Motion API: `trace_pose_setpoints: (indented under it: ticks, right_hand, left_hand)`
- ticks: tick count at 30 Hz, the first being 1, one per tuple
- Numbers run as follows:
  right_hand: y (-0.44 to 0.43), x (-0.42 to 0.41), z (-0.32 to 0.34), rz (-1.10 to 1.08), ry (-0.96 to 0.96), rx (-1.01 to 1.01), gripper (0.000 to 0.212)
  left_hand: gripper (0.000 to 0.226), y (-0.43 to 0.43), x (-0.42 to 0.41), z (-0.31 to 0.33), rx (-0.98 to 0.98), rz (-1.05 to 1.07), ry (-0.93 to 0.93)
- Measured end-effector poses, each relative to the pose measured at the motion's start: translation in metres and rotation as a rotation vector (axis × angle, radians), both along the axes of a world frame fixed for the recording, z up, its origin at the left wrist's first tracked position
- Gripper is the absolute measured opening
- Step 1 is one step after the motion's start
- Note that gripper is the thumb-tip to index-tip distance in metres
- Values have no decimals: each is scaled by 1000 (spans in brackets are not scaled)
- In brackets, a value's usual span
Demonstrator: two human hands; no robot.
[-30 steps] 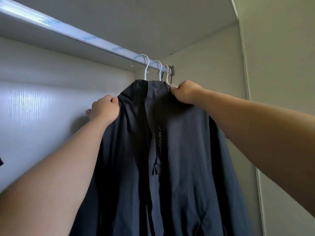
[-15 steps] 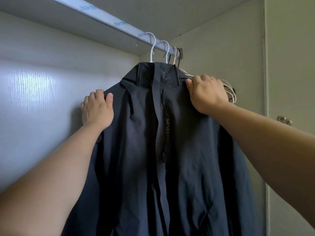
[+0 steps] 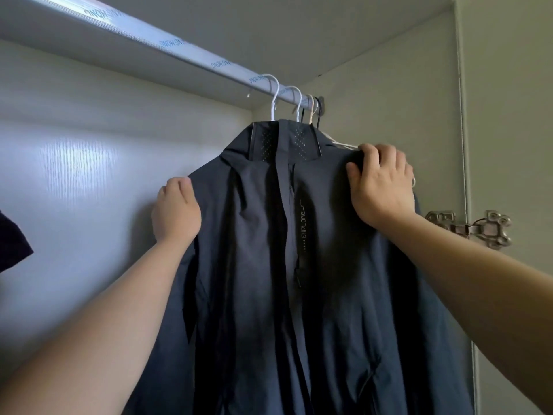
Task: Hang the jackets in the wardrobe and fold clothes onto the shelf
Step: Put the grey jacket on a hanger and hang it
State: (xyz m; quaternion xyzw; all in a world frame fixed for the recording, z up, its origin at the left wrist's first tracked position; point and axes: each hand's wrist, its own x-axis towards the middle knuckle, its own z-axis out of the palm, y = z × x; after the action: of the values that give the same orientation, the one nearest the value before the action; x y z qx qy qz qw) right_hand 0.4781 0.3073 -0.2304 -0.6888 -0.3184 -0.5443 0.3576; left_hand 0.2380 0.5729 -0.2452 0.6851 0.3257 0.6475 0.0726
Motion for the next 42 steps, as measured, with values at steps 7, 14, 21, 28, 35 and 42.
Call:
trace_pose_setpoints:
  ticks: [7, 14, 21, 28, 35, 42]
  right_hand:
    - [-26, -11, 4, 240, 345, 159, 39]
    - [-41, -2, 15, 270, 505, 3, 52]
    - [-43, 6, 30, 360, 494, 26, 34]
    - [-47, 2, 45, 554, 638, 115, 12]
    - [-40, -10, 55, 161, 524, -209, 45]
    - [-29, -17, 66, 433, 699, -78, 35]
  left_hand:
    - [30, 24, -19, 3, -278, -397, -299]
    - [18, 28, -33, 19, -235, -359, -326]
    - [17, 18, -47, 33, -219, -323, -287]
    - [48, 14, -46, 57, -405, -445, -47]
    - [34, -10, -44, 79, -481, -648, 120]
    - [21, -13, -49, 89, -545, -708, 75]
